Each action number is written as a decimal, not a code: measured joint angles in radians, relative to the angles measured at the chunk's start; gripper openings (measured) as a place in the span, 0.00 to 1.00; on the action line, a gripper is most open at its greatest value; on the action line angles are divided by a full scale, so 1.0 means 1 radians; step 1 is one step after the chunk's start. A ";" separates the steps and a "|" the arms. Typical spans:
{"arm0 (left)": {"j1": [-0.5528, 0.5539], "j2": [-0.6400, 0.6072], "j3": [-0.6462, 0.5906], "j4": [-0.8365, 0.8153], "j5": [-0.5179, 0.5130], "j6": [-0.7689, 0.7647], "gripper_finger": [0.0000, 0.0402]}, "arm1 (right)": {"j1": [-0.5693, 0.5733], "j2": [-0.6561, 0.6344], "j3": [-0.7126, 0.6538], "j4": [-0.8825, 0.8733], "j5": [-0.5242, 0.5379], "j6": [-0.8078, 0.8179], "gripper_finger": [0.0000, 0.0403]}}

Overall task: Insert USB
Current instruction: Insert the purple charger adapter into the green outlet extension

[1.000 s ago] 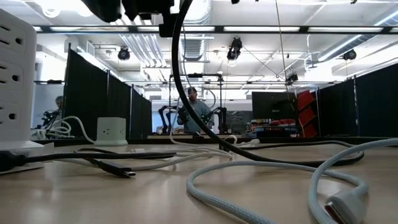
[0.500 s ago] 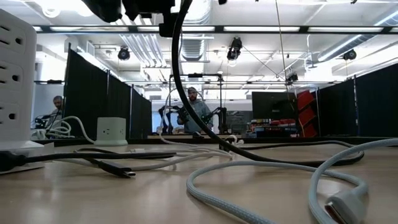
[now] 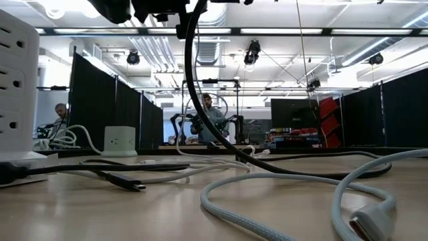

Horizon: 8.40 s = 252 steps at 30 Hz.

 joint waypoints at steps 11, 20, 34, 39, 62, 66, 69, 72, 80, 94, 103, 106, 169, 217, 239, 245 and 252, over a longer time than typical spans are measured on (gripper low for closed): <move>0.000 0.000 0.000 0.003 0.021 -0.049 0.49 | 0.012 0.017 0.001 0.101 0.111 -0.154 0.55; -0.001 -0.001 0.000 0.003 0.029 -0.073 0.49 | 0.019 0.066 0.002 0.145 0.127 -0.137 0.64; -0.002 -0.016 0.000 0.004 0.105 -0.087 0.49 | 0.020 0.070 0.002 0.252 0.176 -0.200 0.63; -0.002 -0.018 0.000 -0.002 0.121 -0.086 0.49 | 0.020 0.069 0.001 0.256 0.213 -0.209 0.60; 0.007 -0.025 -0.002 0.003 0.168 -0.108 0.49 | 0.015 0.019 0.000 0.188 0.150 -0.306 0.55; 0.007 -0.034 -0.002 0.004 0.192 -0.111 0.49 | 0.017 -0.001 0.000 0.175 0.147 -0.326 0.54; 0.007 -0.044 -0.002 0.004 0.214 -0.112 0.49 | 0.017 -0.024 0.000 0.148 0.146 -0.329 0.54; 0.007 -0.056 -0.002 -0.005 0.245 -0.113 0.49 | 0.016 -0.039 0.001 0.143 0.165 -0.329 0.55; 0.007 -0.075 -0.002 -0.021 0.269 -0.113 0.49 | 0.005 -0.048 0.003 0.099 0.152 -0.271 0.53; 0.017 -0.104 -0.002 -0.028 0.159 -0.202 0.49 | 0.018 0.026 0.001 0.236 -0.050 -0.263 0.57; 0.015 -0.103 -0.002 -0.040 0.161 -0.208 0.49 | 0.018 0.034 0.002 0.301 -0.008 -0.285 0.62; 0.014 -0.103 -0.002 -0.043 0.166 -0.208 0.49 | 0.018 0.040 0.002 0.302 -0.012 -0.284 0.65; 0.086 -0.138 -0.002 -0.294 0.945 -0.149 0.49 | -0.017 -0.012 0.056 -0.130 -0.447 -0.115 0.48; 0.189 -0.027 -0.002 -0.226 0.476 -0.179 0.49 | 0.049 0.111 0.054 0.025 0.335 0.177 0.58; 0.185 -0.028 -0.002 -0.230 0.553 -0.174 0.49 | 0.022 0.154 0.055 0.116 0.336 0.190 0.53; 0.188 -0.028 -0.002 -0.230 0.560 -0.172 0.49 | 0.023 0.154 0.055 0.104 0.321 0.231 0.40; 0.196 -0.028 -0.002 -0.232 0.617 -0.114 0.49 | 0.023 0.154 0.055 0.100 0.320 0.224 0.29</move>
